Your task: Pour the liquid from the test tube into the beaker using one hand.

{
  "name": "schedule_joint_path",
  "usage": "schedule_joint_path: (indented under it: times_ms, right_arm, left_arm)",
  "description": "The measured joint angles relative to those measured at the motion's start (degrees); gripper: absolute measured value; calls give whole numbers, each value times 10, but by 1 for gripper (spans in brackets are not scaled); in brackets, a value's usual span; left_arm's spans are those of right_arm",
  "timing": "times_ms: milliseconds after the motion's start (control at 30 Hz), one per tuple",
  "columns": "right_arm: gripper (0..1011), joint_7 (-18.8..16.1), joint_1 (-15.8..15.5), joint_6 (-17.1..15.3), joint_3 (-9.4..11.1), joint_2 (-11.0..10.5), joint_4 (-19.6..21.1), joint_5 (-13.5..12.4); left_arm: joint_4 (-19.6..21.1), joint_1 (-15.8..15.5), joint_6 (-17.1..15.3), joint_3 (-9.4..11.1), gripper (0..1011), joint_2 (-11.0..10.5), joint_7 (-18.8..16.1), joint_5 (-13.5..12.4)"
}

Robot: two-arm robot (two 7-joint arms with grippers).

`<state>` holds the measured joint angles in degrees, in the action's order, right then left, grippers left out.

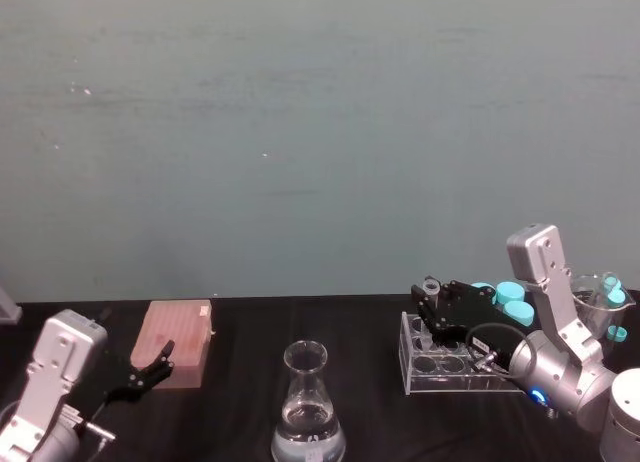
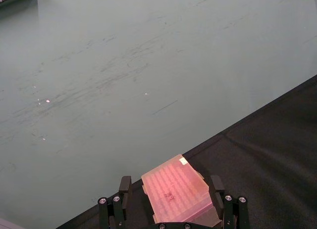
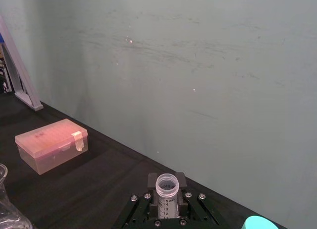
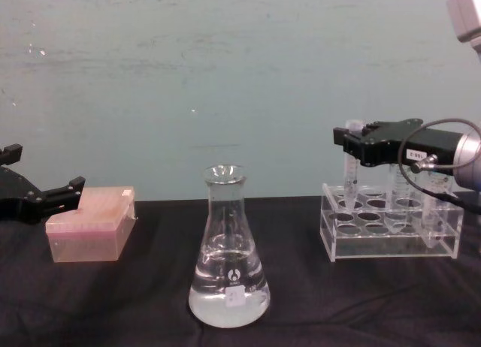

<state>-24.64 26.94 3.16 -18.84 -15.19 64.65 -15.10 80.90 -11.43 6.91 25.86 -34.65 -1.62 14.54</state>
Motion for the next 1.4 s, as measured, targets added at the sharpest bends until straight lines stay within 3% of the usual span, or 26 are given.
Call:
schedule_joint_path:
  times_ms: [1400]
  right_arm:
    - [205,-6,12,-1,-9,5,-42,3]
  left_arm:
    - [0,0,0,0,1000,0,0,0]
